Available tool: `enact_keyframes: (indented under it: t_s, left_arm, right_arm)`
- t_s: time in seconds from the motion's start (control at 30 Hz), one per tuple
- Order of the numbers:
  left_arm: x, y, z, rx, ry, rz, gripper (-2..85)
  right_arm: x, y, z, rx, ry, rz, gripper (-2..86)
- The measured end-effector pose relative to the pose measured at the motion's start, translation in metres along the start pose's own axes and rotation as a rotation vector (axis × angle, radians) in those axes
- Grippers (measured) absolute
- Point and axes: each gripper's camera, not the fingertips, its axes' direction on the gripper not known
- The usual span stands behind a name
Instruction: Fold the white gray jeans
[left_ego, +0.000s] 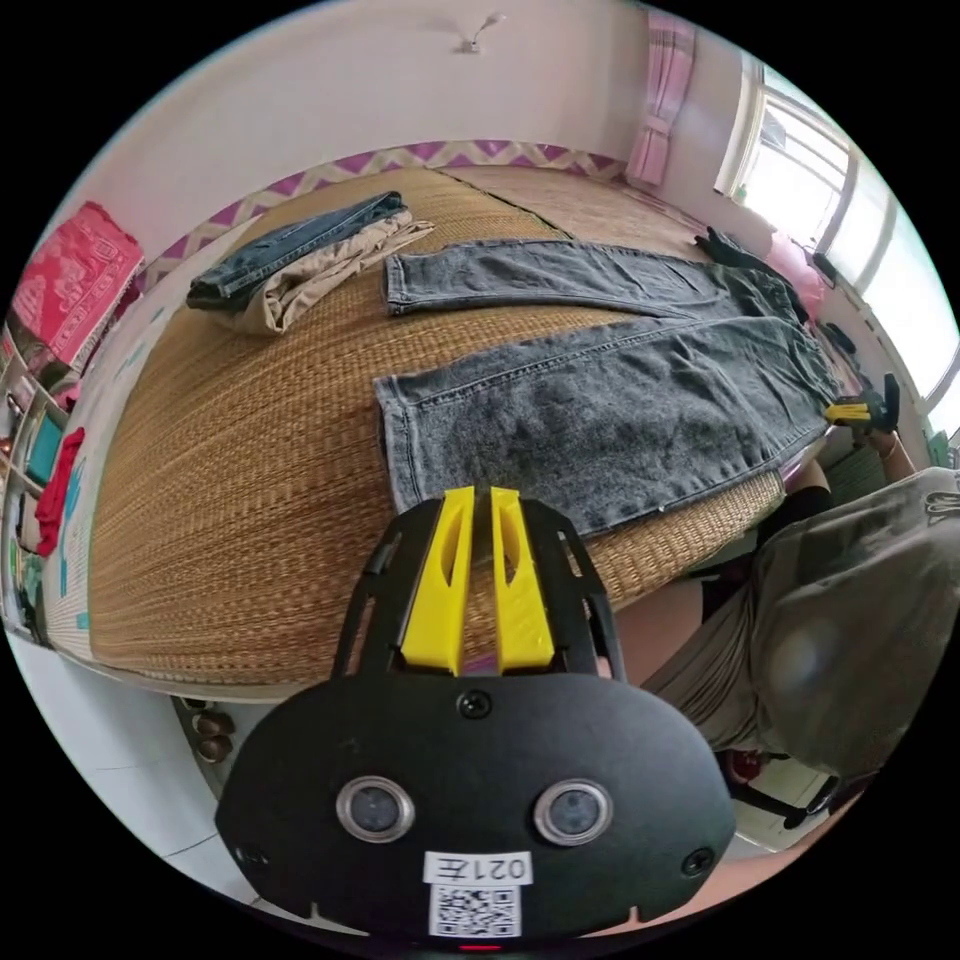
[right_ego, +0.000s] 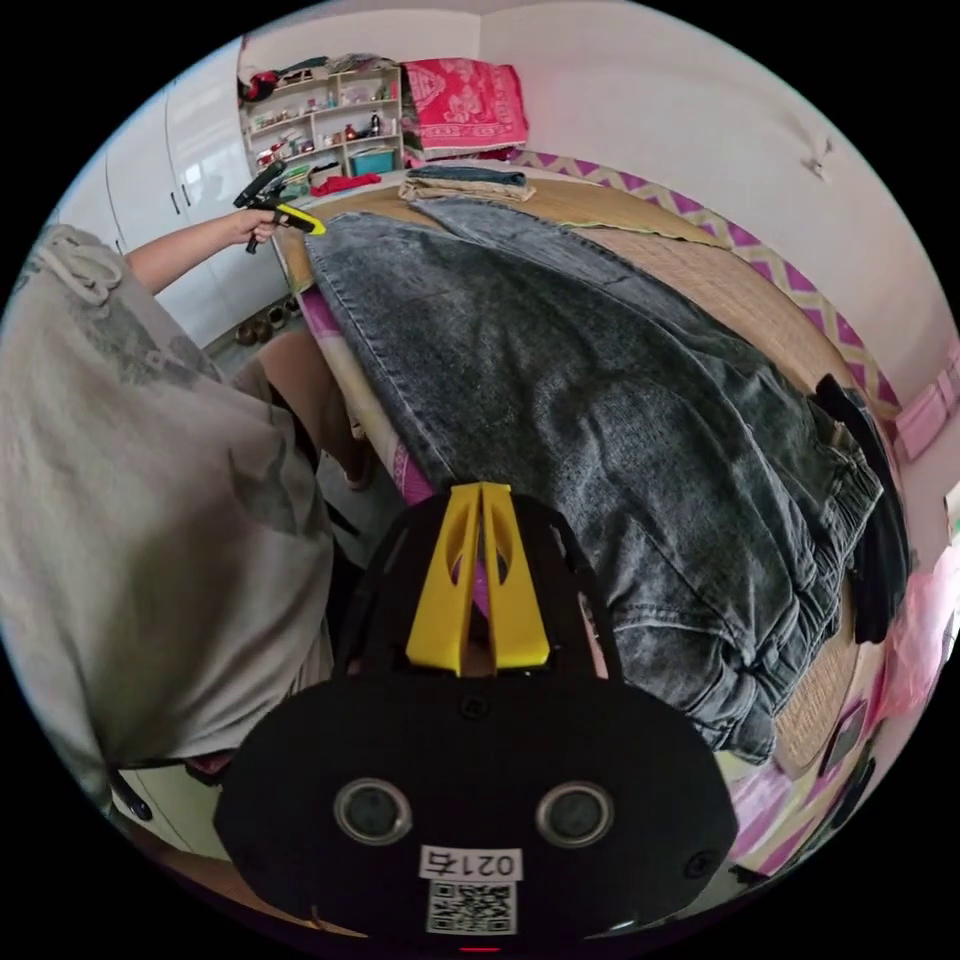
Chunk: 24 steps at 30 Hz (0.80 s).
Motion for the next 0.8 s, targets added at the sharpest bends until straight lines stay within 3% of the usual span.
enact_keyframes:
  t_s: [0.1, 0.13, 0.27, 0.47, 0.6, 0.8]
  left_arm:
    - [0.013, 0.023, -0.02, 0.029, -0.041, -0.075, -0.6]
    - [0.013, 0.041, -0.035, 0.112, -0.002, -0.163, -0.7]
    - [0.023, 0.118, -0.067, 0.276, 0.164, -0.453, -0.1]
    - [0.018, 0.221, -0.058, 0.416, 0.35, -0.828, 6.7]
    - [0.005, 0.255, -0.051, 0.434, 0.347, -0.939, 9.0]
    - [-0.005, 0.264, -0.044, 0.414, 0.343, -1.004, 8.1]
  right_arm:
    - [-0.009, 0.016, -0.002, 0.031, 0.014, 0.09, -0.5]
    - [-0.01, 0.019, -0.004, 0.035, 0.012, 0.126, -0.5]
    - [-0.006, 0.082, -0.046, 0.303, -0.047, 0.46, 0.5]
    - [-0.008, 0.18, -0.071, 0.471, 0.11, 0.955, 6.2]
    - [-0.001, 0.229, -0.071, 0.542, 0.082, 1.184, 7.2]
    - [0.011, 0.259, -0.058, 0.552, -0.018, 1.313, 9.0]
